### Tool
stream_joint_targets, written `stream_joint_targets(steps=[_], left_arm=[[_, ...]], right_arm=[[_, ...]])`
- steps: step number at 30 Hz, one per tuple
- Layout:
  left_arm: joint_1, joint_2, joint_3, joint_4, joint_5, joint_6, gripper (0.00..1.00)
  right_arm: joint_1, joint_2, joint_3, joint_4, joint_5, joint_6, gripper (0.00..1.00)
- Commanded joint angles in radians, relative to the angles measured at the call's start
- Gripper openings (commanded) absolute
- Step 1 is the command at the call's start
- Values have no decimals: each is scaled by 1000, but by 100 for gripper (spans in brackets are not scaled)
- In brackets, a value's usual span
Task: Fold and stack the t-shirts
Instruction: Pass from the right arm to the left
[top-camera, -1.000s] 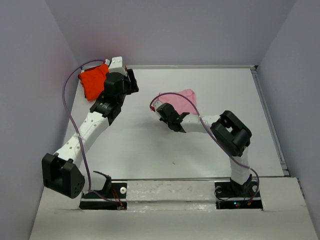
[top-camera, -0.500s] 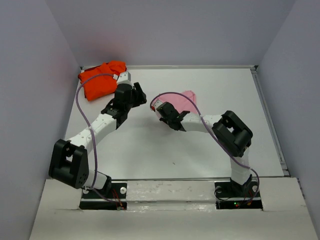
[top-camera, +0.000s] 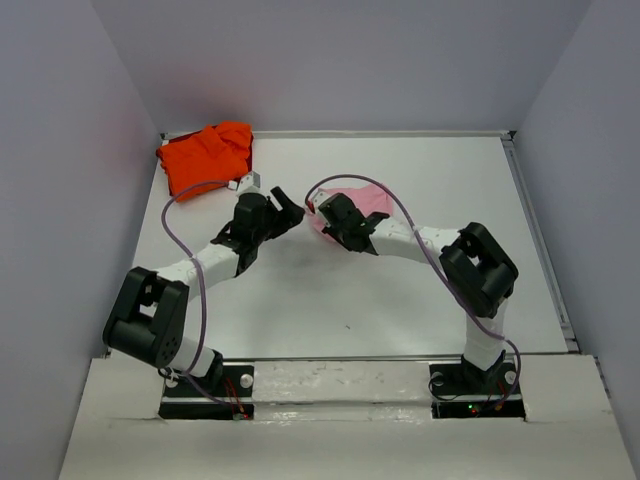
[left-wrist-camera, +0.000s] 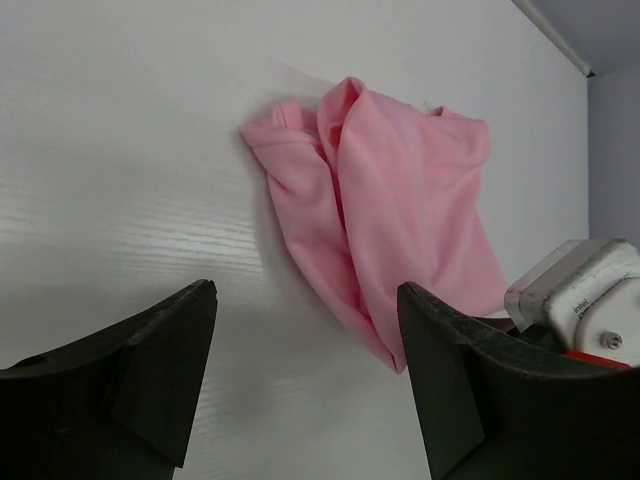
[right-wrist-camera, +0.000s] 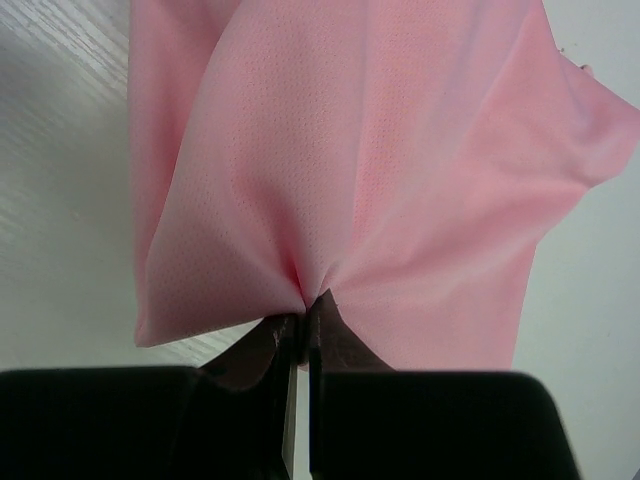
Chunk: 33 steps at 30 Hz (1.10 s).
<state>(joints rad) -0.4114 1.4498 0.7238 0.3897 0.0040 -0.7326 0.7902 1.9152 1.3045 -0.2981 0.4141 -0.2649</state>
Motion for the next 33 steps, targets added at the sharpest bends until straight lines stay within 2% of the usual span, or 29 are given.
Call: stream_joint_targets(steps=[1,5,9,15,22,33], left_arm=[[-4,15,-18,124,79,-77,82],[-3,87,-50,216,169,-195,82],[-4,130,-72,288,223,-247,82],[-6,164,-89,325,232,-278,81],[-7,216,-155,511,244,-346,82],[-26,346,-150,641,240,-401,82]], right_arm=[[-2,-30,56,-33,-20,23,0],[-2,-27,64,-41,-14,18,0],[-2,-27,84,-45,-17,19,0],[-2,-19,96,-53,-21,21,0],[-2,-19,95,-56,-24,15,0],[-2,-12,91,-61,-34,13,0]])
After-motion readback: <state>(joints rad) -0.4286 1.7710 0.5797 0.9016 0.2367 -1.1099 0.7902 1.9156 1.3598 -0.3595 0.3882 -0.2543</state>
